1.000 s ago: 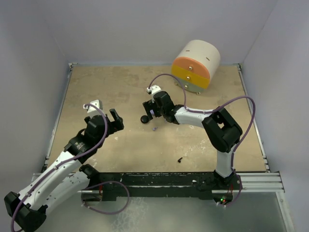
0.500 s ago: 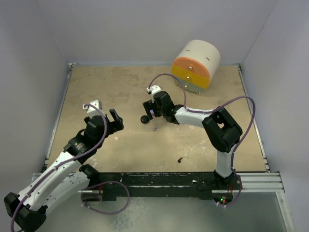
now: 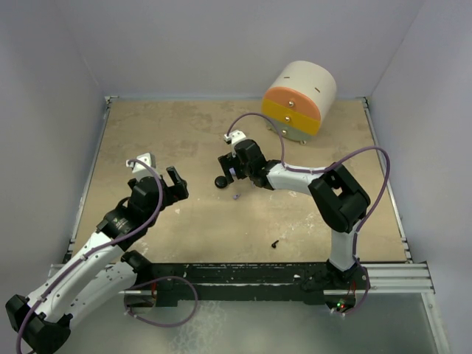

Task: Insert the wireless bluetooth earbuds into the charging case
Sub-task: Pick up the charging case at the center of the board.

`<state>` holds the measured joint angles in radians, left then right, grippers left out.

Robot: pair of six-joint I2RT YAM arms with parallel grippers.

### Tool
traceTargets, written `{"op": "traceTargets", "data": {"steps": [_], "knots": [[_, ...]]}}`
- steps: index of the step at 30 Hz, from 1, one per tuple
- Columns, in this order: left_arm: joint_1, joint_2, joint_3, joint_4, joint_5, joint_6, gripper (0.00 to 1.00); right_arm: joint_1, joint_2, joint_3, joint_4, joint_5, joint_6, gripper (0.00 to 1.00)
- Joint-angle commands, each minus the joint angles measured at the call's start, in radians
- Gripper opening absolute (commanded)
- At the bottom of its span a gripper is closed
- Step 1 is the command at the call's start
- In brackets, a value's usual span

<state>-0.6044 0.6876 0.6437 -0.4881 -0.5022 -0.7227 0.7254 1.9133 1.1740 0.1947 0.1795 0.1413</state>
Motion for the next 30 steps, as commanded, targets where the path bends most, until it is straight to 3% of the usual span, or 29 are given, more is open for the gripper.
{"op": "traceTargets", "data": {"steps": [1, 30], "knots": [[-0.002, -0.010, 0.037, 0.017, -0.010, -0.010, 0.93, -0.005, -0.004, -0.002, 0.038, -0.012, -0.019, 0.93], [-0.002, -0.004, 0.033, 0.003, -0.034, -0.009, 0.92, -0.020, 0.117, 0.044, 0.066, -0.028, -0.050, 0.77]]}}
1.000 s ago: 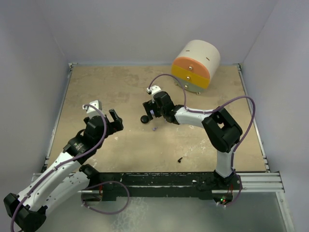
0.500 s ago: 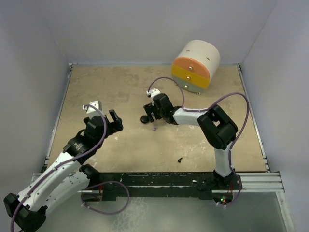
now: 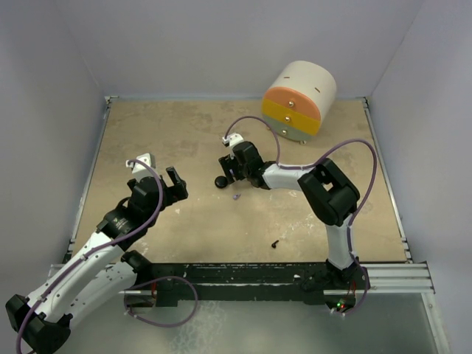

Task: Insert the wireless bluetooth earbuds into the charging case
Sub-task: Pick up the charging case at the center of the board.

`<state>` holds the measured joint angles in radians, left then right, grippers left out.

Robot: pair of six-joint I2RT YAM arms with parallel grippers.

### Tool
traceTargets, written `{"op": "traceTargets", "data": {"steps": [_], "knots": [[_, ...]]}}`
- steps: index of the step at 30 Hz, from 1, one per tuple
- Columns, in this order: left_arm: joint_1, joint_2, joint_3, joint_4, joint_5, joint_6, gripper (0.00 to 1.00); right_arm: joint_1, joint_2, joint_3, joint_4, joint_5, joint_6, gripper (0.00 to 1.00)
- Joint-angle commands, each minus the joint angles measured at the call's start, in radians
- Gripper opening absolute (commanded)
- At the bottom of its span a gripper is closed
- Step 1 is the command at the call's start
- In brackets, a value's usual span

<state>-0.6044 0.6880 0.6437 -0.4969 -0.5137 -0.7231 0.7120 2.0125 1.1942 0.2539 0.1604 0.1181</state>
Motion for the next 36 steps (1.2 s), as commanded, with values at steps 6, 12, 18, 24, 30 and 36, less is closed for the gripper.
{"op": "traceTargets", "data": {"steps": [6, 12, 18, 24, 30, 36], "knots": [[-0.002, -0.004, 0.034, 0.010, -0.024, -0.007, 0.92, -0.009, 0.026, 0.023, 0.009, -0.014, -0.028, 0.70], [-0.002, -0.004, 0.031, 0.009, -0.025, -0.008, 0.92, -0.011, 0.022, 0.011, 0.012, -0.013, -0.022, 0.62], [-0.001, 0.004, 0.030, 0.011, -0.029, -0.017, 0.90, -0.010, 0.004, -0.009, 0.034, -0.010, -0.016, 0.48], [-0.001, 0.029, 0.029, 0.087, 0.006, -0.049, 0.77, -0.011, -0.144, -0.116, 0.176, -0.040, -0.029, 0.41], [-0.001, 0.077, 0.007, 0.262, 0.078, -0.070, 0.45, -0.011, -0.325, -0.210, 0.232, -0.120, 0.007, 0.39], [-0.001, 0.199, 0.002, 0.436, 0.166, -0.112, 0.88, -0.009, -0.433, -0.275, 0.266, -0.161, 0.050, 0.36]]}}
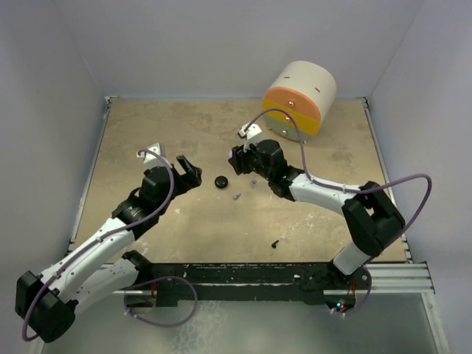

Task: Insert the wireless bluetooth earbuds into the charging case
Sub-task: Pick up the charging case at the center of the board.

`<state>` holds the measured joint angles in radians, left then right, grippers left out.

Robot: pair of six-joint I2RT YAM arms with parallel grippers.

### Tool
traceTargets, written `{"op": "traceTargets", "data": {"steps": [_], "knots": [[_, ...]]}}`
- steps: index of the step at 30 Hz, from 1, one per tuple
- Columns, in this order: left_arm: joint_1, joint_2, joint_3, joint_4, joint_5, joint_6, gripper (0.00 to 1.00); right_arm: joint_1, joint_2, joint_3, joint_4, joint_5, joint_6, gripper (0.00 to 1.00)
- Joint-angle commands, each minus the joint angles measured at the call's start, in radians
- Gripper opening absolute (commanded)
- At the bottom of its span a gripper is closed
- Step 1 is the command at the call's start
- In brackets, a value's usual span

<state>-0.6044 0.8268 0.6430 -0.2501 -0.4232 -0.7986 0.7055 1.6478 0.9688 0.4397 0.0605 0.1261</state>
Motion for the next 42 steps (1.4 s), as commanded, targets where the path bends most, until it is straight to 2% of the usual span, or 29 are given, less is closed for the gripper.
{"op": "traceTargets", "data": {"steps": [1, 7, 9, 18, 25, 33, 42], "knots": [[-0.002, 0.079, 0.001, 0.214, 0.094, -0.032, 0.89, -0.002, -0.090, -0.077, 0.086, -0.072, 0.044, 0.36], [-0.003, 0.155, -0.014, 0.359, 0.157, -0.039, 0.88, 0.004, -0.182, -0.162, 0.152, -0.100, 0.043, 0.36], [-0.003, 0.182, -0.024, 0.418, 0.180, -0.041, 0.83, 0.005, -0.186, -0.156, 0.139, -0.105, 0.041, 0.34], [-0.003, 0.317, -0.054, 0.668, 0.262, -0.096, 0.70, 0.009, -0.187, -0.121, 0.125, -0.171, 0.067, 0.33], [-0.004, 0.391, -0.054, 0.802, 0.300, -0.124, 0.68, 0.012, -0.195, -0.093, 0.108, -0.207, 0.070, 0.33], [-0.016, 0.439, -0.054, 0.860, 0.342, -0.133, 0.65, 0.014, -0.198, -0.072, 0.096, -0.219, 0.068, 0.32], [-0.021, 0.447, -0.066, 0.882, 0.347, -0.134, 0.52, 0.015, -0.204, -0.070, 0.094, -0.228, 0.063, 0.32]]}}
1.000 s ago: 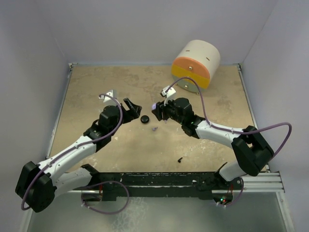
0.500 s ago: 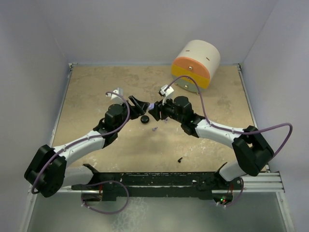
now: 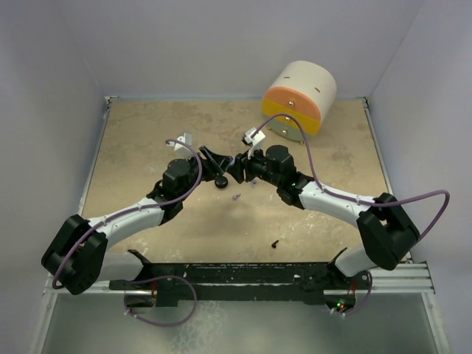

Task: Insert the wireless bluetooth earbuds into the charging case
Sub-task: Pick up the charging case at the center of the board.

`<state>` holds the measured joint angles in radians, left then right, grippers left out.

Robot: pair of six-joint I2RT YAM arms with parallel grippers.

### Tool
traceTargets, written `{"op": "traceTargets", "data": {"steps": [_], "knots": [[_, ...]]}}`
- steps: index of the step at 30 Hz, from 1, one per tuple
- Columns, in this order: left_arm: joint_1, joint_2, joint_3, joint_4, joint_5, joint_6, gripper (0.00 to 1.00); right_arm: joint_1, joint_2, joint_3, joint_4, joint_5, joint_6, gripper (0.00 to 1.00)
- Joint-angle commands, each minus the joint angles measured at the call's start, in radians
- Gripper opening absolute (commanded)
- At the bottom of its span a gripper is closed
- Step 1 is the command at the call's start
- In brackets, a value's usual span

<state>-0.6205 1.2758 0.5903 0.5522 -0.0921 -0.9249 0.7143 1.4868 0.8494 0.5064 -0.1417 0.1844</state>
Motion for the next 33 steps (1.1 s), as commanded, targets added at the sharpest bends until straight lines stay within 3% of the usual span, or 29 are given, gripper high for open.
{"op": "traceTargets", "data": {"steps": [1, 15, 23, 26, 29, 33], "knots": [[-0.005, -0.002, -0.014, 0.083, 0.017, -0.008, 0.51, 0.006, -0.044, 0.049, 0.027, -0.025, 0.005, 0.32], [-0.008, 0.013, -0.032, 0.118, 0.025, -0.020, 0.42, 0.007, -0.066, 0.049, 0.027, -0.036, 0.000, 0.32], [-0.008, 0.023, -0.032, 0.147, 0.043, -0.020, 0.28, 0.007, -0.071, 0.050, -0.003, -0.038, -0.006, 0.32], [-0.009, 0.025, -0.034, 0.164, 0.053, -0.020, 0.15, 0.007, -0.071, 0.049, -0.007, -0.035, -0.007, 0.34], [-0.011, 0.023, -0.036, 0.166, 0.053, -0.021, 0.00, 0.007, -0.072, 0.049, -0.009, -0.028, -0.002, 0.43], [-0.012, 0.020, -0.037, 0.162, 0.049, -0.026, 0.00, 0.006, -0.080, 0.049, -0.012, -0.010, 0.003, 0.66]]}}
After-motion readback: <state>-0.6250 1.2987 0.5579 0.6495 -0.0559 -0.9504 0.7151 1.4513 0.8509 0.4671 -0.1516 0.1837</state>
